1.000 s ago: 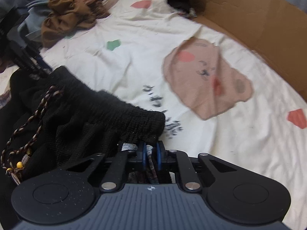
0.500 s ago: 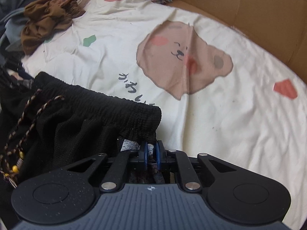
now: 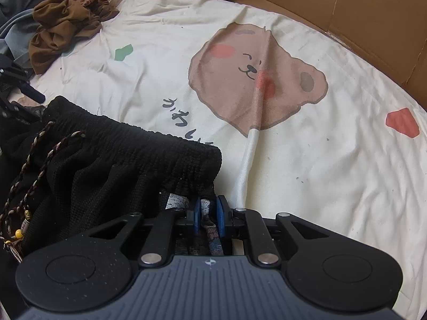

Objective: Fold clothes

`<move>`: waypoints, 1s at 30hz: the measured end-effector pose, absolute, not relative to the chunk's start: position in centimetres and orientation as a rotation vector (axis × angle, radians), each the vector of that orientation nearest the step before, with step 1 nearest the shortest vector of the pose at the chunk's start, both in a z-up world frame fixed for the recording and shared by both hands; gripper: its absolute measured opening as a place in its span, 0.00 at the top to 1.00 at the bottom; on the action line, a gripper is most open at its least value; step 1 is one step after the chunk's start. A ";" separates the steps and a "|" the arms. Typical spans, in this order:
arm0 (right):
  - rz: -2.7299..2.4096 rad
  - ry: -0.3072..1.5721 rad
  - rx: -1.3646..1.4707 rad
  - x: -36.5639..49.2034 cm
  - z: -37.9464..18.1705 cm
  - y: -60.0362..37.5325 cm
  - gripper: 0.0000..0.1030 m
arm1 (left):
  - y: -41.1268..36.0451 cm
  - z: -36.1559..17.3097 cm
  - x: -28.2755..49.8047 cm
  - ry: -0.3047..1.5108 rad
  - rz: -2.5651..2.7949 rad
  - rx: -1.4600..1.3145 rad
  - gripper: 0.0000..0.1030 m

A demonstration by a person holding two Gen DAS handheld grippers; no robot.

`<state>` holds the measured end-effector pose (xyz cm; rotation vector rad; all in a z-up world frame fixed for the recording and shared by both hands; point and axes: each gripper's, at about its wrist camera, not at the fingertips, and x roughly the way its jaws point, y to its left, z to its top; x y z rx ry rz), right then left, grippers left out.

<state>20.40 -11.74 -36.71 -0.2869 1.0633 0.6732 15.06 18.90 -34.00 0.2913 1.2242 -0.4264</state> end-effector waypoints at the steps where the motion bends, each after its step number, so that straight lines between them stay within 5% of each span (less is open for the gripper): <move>1: 0.674 1.063 -0.283 20.4 -36.7 -11.8 0.82 | 19.2 -34.0 15.1 1.224 -0.418 0.296 0.53; 5: 0.678 1.062 -0.273 20.5 -36.7 -11.9 0.82 | 19.6 -35.2 15.8 1.248 -0.383 0.302 0.66; 14: 0.676 1.059 -0.274 20.4 -36.8 -11.9 0.82 | 18.4 -36.9 15.6 1.258 -0.391 0.332 0.68; 17: 0.677 1.064 -0.275 20.5 -36.8 -11.8 0.81 | 17.7 -36.9 15.3 1.249 -0.418 0.353 0.82; 21: 0.690 1.064 -0.284 20.5 -36.8 -11.8 0.82 | 16.9 -36.8 15.1 1.241 -0.443 0.367 0.88; 23: 0.697 1.059 -0.297 20.4 -36.7 -11.8 0.91 | 16.6 -36.7 14.8 1.229 -0.449 0.391 0.89; 30: 0.661 0.994 -0.385 18.8 -35.0 -11.6 0.95 | 17.2 -34.7 14.4 1.162 -0.414 0.400 0.95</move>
